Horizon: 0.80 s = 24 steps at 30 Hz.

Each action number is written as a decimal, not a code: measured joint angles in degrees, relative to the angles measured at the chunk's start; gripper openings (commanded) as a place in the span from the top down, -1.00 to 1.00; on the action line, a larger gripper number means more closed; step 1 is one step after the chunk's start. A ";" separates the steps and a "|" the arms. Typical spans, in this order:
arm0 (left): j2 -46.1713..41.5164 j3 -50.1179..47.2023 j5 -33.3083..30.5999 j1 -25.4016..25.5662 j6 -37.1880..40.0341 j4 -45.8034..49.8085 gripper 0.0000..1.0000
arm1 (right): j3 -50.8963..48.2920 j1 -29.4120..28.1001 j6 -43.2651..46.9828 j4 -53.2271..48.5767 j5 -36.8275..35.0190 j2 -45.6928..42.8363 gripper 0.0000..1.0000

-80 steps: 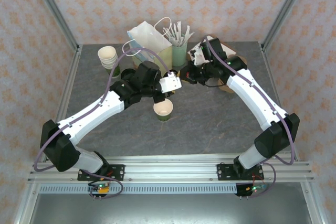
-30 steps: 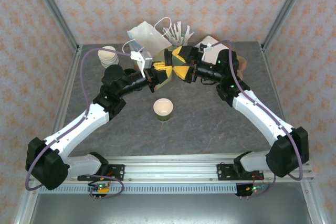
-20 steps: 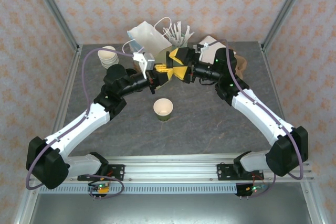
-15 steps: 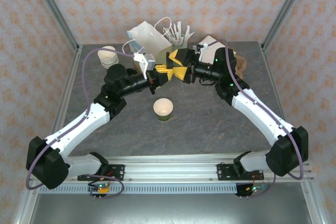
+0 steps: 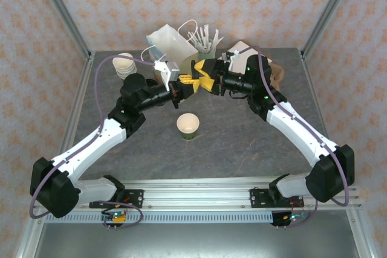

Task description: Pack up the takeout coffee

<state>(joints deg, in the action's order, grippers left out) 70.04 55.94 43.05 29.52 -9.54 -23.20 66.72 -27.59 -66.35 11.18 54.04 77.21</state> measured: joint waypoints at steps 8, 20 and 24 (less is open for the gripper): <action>0.61 0.26 -0.61 0.02 0.11 -0.20 0.52 | 0.00 0.00 -0.04 -0.02 -1.33 0.00 -0.22; 0.17 0.26 -5.46 0.76 0.59 7.93 -0.13 | 1.97 2.23 12.37 -19.82 -14.82 -1.97 -0.15; -2.54 0.66 -10.78 -1.33 -0.48 17.09 -0.22 | 8.94 -2.19 25.99 -37.53 -28.57 -1.05 -0.16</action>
<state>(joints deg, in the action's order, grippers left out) 67.51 56.60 32.27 28.18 -10.02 -6.11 75.66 -29.78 -40.36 -26.35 25.47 76.16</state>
